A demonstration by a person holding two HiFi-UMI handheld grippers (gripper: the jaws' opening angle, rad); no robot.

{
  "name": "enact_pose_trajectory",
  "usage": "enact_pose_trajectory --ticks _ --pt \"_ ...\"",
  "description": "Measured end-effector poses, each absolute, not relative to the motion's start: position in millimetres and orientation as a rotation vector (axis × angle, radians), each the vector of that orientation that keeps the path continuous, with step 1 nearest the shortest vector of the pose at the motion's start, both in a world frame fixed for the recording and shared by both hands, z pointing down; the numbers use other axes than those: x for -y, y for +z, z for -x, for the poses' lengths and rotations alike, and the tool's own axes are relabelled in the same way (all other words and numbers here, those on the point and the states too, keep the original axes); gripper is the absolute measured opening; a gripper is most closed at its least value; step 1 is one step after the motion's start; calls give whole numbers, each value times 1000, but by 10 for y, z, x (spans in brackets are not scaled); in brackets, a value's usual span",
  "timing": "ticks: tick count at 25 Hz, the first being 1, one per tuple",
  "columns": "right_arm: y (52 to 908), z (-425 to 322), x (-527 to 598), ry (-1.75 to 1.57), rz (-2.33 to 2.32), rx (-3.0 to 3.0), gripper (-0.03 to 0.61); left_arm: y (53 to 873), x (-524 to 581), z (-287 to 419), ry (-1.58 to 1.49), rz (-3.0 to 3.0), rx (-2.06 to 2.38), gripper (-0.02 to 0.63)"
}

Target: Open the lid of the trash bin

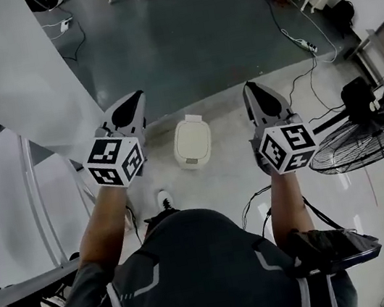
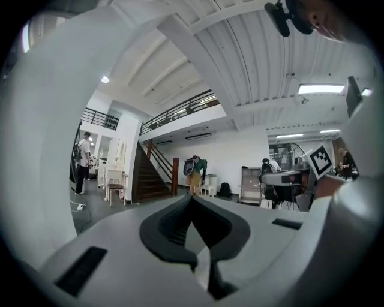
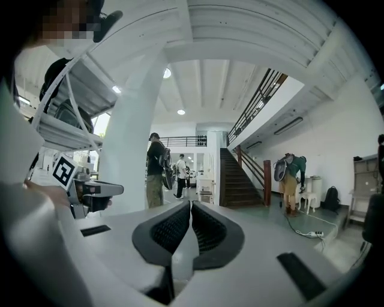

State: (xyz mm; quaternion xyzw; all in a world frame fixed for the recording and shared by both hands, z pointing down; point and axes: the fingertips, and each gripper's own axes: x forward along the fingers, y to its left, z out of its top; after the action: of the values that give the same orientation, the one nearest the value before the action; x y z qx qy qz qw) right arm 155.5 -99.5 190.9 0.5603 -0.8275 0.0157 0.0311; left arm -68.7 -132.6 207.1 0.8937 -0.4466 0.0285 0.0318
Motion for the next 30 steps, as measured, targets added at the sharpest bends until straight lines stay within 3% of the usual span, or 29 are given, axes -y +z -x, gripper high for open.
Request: enact_pose_trajectory --ticks 15,27,30 --pt "2221 -1052 2012 142 -1747 2444 32 2411 2300 1131 184 -2789 1318 9" --pt "3344 -1505 2516 417 -1555 2437 34 3339 2591 783 326 -2590 1379 9" --pt "3759 -1564 2585 495 -1474 2410 67 3689 2616 683 389 -2524 1356 11"
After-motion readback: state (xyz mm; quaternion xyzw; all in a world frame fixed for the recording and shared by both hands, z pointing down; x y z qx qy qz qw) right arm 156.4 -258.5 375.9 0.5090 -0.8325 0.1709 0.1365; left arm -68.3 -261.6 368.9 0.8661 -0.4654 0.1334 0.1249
